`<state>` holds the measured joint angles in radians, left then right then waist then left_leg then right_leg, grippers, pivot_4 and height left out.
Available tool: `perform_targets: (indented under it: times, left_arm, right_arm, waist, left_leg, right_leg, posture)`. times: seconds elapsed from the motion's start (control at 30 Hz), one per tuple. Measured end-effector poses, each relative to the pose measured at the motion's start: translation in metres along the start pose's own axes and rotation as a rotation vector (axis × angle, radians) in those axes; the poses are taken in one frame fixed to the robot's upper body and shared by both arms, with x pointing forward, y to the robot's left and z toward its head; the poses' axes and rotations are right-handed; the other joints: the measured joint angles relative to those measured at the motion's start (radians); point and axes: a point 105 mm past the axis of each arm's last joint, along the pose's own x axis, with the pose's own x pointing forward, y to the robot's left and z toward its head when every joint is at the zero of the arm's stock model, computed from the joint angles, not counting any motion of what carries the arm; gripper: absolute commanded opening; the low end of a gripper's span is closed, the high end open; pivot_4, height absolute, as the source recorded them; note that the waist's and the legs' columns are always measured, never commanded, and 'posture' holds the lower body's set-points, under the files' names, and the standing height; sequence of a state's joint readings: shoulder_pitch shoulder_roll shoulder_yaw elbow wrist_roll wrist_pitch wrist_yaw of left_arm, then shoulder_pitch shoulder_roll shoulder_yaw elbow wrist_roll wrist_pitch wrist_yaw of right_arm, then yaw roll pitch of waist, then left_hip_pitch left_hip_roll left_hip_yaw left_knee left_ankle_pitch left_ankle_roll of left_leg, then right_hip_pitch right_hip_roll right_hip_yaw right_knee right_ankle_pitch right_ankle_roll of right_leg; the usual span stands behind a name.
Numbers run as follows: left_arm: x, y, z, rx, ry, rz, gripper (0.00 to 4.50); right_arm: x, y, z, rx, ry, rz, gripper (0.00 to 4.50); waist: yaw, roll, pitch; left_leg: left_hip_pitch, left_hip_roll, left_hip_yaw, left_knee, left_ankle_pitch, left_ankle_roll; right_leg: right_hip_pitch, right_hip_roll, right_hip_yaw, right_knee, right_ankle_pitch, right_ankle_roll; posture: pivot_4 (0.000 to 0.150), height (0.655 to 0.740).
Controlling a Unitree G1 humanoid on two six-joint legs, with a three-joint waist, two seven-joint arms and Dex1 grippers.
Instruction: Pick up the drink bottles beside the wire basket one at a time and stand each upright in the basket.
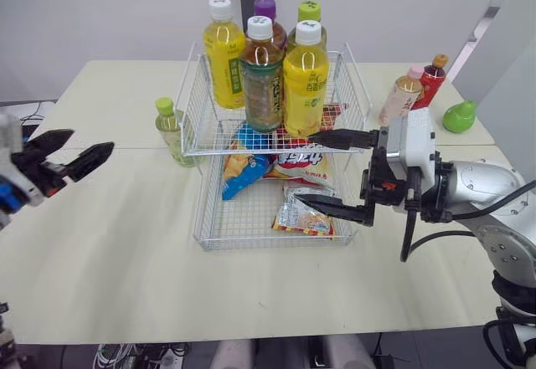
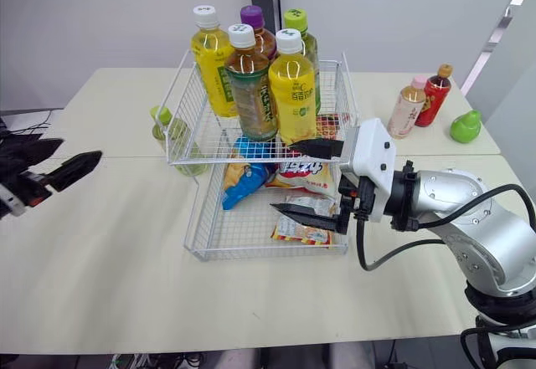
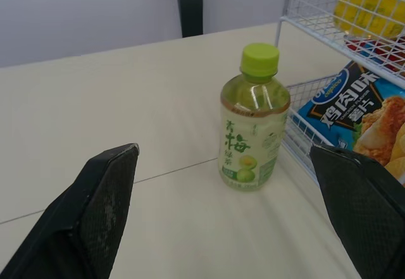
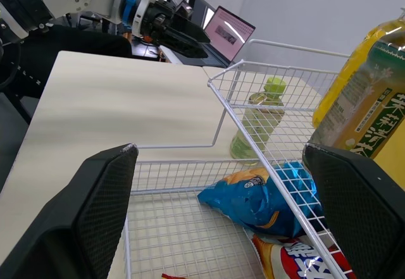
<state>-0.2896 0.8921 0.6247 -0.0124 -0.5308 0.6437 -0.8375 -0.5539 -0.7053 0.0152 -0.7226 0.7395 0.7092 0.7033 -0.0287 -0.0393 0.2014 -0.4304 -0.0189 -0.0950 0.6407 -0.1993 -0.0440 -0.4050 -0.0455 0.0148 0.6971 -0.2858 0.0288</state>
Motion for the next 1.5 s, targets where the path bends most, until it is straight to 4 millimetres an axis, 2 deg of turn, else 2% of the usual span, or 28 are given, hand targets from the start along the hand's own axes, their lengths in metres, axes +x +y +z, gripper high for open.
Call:
perform_targets:
  times: [0.27, 0.47, 0.67, 0.83, 1.03, 1.13, 1.4, 1.5]
  left_arm:
    - [0.039, -0.009, 0.0, -0.042, -0.036, -0.069, 4.48]
    - [0.074, -0.014, 0.008, -0.06, -0.081, -0.073, 4.48]
    - [0.104, -0.023, 0.004, -0.04, -0.058, -0.088, 4.48]
    - [0.118, -0.022, 0.004, -0.011, -0.056, -0.07, 4.48]
    - [0.125, -0.017, -0.001, -0.022, -0.039, -0.034, 4.48]
    - [0.129, -0.02, -0.006, -0.029, -0.032, -0.042, 3.91]
    - [0.13, -0.019, -0.008, -0.029, -0.025, -0.039, 1.41]
    - [0.129, -0.019, -0.008, -0.027, -0.025, -0.038, 1.37]
  right_arm:
    - [-0.001, 0.007, 0.003, 0.057, 0.011, -0.066, 4.5]
    - [-0.001, 0.009, 0.003, 0.083, 0.023, -0.087, 4.5]
    - [-0.003, 0.01, 0.004, 0.087, 0.031, -0.093, 4.5]
    - [-0.003, 0.01, 0.004, 0.082, 0.041, -0.101, 4.5]
    - [-0.004, 0.012, 0.004, 0.086, 0.044, -0.09, 4.5]
    - [-0.004, 0.012, 0.003, 0.087, 0.045, -0.09, 4.5]
    - [-0.004, 0.012, 0.003, 0.086, 0.047, -0.09, 4.5]
    - [-0.006, 0.01, 0.001, 0.075, 0.063, -0.099, 4.5]
  waist:
    - [0.0, 0.0, 0.0]
    - [0.0, -0.001, 0.0]
    - [-0.001, -0.001, 0.0]
    - [-0.001, -0.001, 0.0]
    - [-0.001, -0.001, 0.0]
    - [-0.001, -0.001, 0.0]
    - [-0.002, -0.001, 0.0]
    - [-0.002, -0.001, 0.0]
  left_leg:
    - [0.0, 0.0, 0.002, 0.0, 0.0, 0.0]
    - [0.0, -0.001, 0.002, 0.001, 0.0, 0.0]
    - [0.0, 0.0, 0.002, 0.0, 0.0, 0.0]
    - [0.0, 0.0, 0.002, 0.0, 0.0, 0.0]
    - [0.0, -0.001, 0.002, 0.001, 0.0, 0.0]
    - [0.0, -0.001, 0.002, 0.001, 0.0, 0.0]
    - [0.0, -0.001, 0.002, 0.001, 0.0, 0.0]
    - [0.0, -0.001, 0.002, 0.001, 0.0, 0.0]
  right_leg:
    - [0.0, 0.004, 0.0, 0.0, 0.0, 0.0]
    - [0.001, 0.005, 0.0, 0.0, 0.0, 0.0]
    - [0.0, 0.005, 0.0, 0.0, 0.0, 0.0]
    - [0.0, 0.005, 0.0, 0.0, 0.0, 0.0]
    - [0.0, 0.006, 0.0, 0.0, 0.0, 0.0]
    - [0.0, 0.005, 0.0, 0.0, 0.0, 0.0]
    - [0.0, 0.005, 0.0, 0.0, 0.0, 0.0]
    - [0.0, 0.005, 0.0, 0.0, 0.0, 0.0]
  posture:
    - [0.15, 0.74]
    - [0.15, 0.74]
    - [0.15, 0.74]
    - [0.15, 0.74]
    - [0.15, 0.74]
    - [0.15, 0.74]
    - [0.15, 0.74]
    - [0.15, 0.74]
